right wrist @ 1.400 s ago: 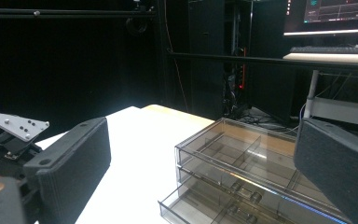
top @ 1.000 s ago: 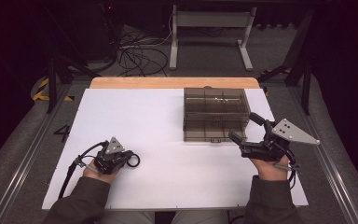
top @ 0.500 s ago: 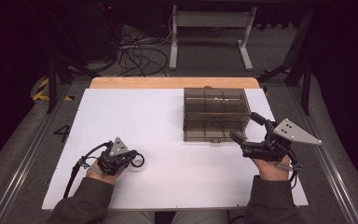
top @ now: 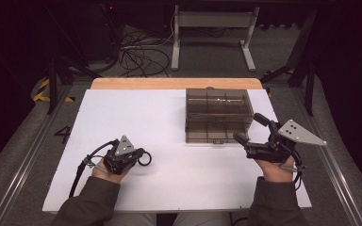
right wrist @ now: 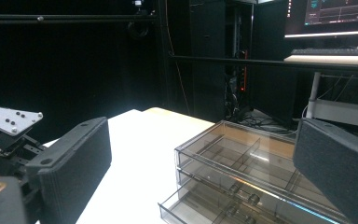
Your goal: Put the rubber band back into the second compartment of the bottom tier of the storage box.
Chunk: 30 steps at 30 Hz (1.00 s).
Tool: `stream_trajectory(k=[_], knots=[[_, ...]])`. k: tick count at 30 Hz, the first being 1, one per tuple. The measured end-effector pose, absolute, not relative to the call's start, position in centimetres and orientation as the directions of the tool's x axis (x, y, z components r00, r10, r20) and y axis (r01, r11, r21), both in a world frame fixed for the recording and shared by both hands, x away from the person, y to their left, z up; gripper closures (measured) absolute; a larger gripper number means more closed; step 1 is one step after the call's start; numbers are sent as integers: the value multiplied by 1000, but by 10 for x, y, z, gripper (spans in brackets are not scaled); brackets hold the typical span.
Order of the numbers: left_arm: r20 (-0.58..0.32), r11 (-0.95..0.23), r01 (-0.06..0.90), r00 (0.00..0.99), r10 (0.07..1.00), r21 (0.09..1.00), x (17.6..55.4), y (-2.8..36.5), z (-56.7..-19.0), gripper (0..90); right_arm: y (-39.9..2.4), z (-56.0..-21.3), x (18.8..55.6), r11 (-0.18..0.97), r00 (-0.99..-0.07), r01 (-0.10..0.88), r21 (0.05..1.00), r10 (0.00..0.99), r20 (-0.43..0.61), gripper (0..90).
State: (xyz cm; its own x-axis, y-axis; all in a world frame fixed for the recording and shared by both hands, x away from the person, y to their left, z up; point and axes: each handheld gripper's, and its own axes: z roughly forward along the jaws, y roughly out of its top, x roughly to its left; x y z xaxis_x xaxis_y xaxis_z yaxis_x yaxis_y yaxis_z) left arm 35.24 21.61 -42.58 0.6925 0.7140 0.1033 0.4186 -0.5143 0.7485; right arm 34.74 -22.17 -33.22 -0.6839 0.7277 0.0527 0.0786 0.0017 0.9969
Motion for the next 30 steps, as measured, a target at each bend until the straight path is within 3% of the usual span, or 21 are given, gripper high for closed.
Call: stream_trajectory(k=[30], knots=[[153,-546,355,718,679,759,361,180,-409,871,-226,-330,347,-17,-688,73,997,723,62,52]])
